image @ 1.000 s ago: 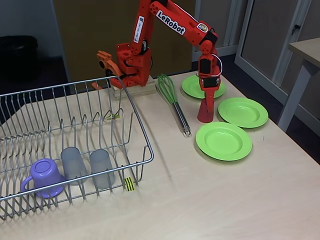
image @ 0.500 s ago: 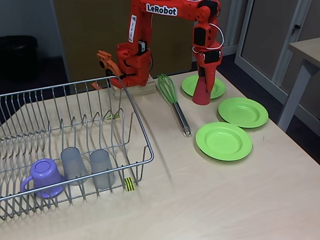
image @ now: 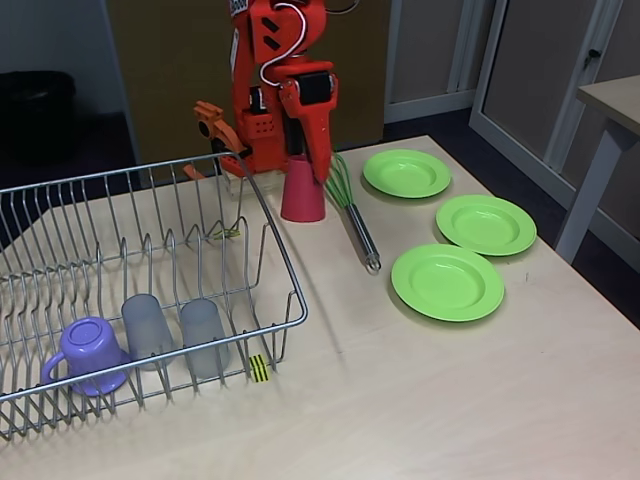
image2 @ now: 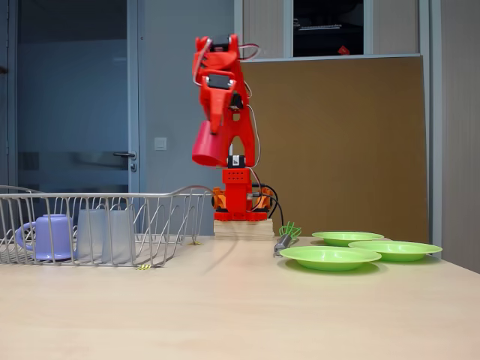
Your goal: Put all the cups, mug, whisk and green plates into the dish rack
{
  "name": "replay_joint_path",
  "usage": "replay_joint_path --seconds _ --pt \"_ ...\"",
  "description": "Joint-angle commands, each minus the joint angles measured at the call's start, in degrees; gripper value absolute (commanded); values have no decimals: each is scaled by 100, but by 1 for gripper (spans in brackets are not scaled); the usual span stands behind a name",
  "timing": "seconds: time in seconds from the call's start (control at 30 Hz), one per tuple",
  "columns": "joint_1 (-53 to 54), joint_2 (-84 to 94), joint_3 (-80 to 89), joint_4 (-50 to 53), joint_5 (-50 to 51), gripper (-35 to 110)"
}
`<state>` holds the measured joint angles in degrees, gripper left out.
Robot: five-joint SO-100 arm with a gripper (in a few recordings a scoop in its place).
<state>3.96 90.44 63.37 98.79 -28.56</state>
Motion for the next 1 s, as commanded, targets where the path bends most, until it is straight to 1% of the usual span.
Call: replay_joint_path --seconds 0.0,0.13,0.27,0.67,0.97 --pt "809 -53 -141 -97 -589 8" --pt "1239 -765 -70 -281 -782 9" --pt "1424 -1433 -53 -501 -835 9" --pt "1450 -3050 -729 -694 -773 10" --pt "1433 -3973 -1635 -536 -809 12"
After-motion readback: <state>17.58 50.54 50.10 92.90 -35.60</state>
